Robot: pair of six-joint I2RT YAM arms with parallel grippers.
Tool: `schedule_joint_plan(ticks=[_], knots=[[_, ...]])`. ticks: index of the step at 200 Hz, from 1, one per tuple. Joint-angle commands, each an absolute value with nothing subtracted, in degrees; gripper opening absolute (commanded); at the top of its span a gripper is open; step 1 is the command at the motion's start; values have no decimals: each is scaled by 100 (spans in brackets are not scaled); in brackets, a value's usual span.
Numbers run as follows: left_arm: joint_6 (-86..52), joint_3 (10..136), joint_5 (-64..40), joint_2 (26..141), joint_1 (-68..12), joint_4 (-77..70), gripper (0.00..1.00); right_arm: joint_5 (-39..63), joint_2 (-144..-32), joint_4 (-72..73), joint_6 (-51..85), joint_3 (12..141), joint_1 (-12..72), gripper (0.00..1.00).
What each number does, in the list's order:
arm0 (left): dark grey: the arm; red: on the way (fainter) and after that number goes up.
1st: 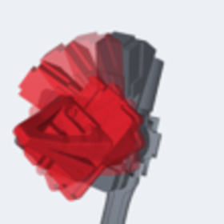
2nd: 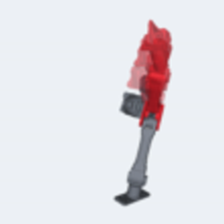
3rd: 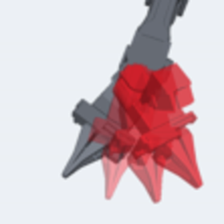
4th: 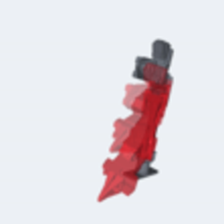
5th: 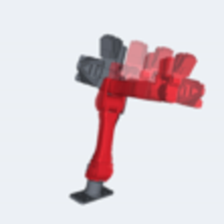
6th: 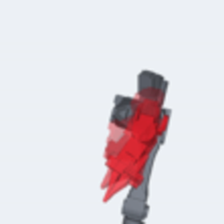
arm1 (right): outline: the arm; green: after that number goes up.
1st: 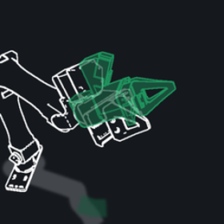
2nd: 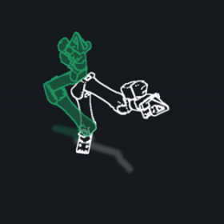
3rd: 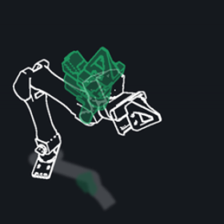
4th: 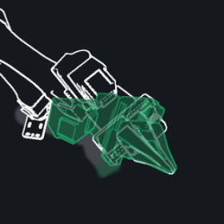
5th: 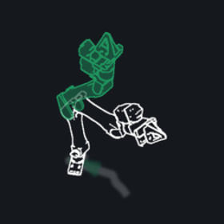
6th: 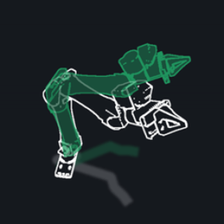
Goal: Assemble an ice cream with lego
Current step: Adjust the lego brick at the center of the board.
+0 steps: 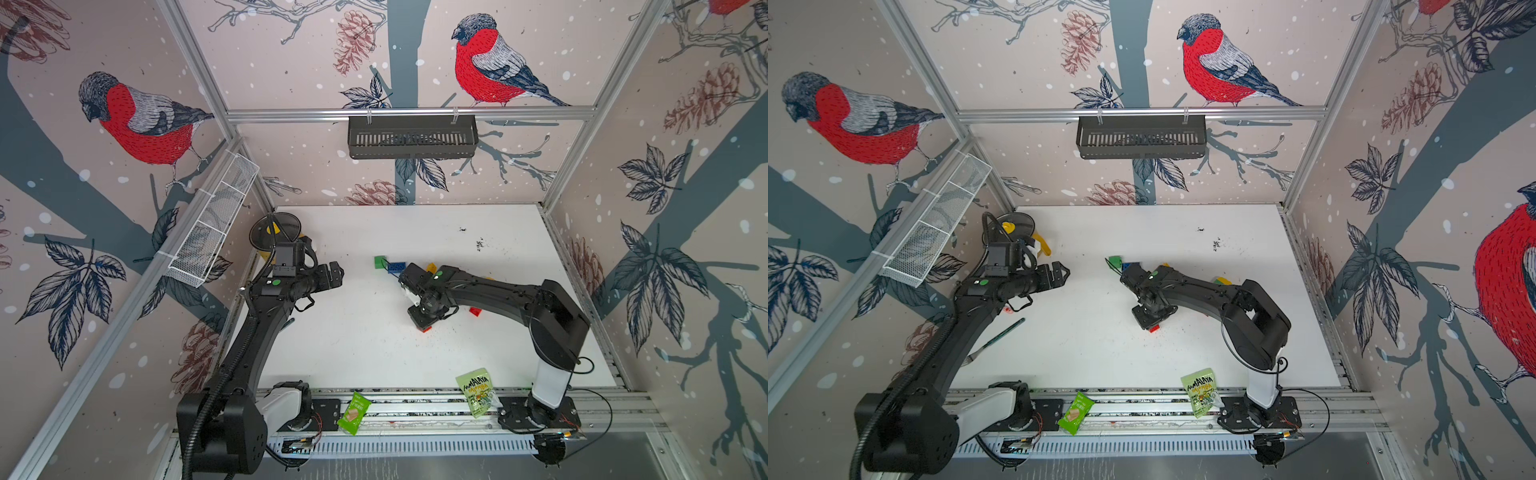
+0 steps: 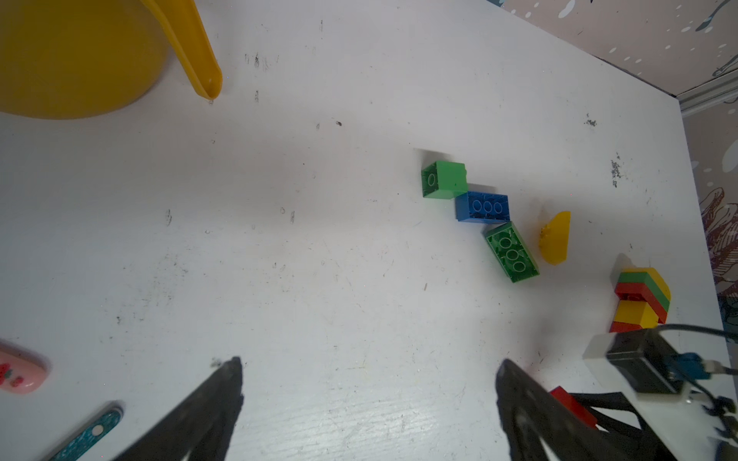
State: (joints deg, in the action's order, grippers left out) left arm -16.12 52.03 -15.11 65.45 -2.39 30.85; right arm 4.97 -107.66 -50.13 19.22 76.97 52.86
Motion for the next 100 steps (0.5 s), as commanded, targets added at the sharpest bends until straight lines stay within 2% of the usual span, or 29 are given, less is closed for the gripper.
schedule_joint_plan(ticks=[1,84,100], knots=[[-1499,5170,-1622,6577,-233,3148,98,738,-11090,-6174,1896,8050,5304,25],[-1495,5118,-1713,6685,-230,3116,98,874,-12306,-6512,1591,9086,5217,27],[-1494,5115,-1712,6727,-233,3120,98,829,-12380,-6557,1591,9275,5179,39]])
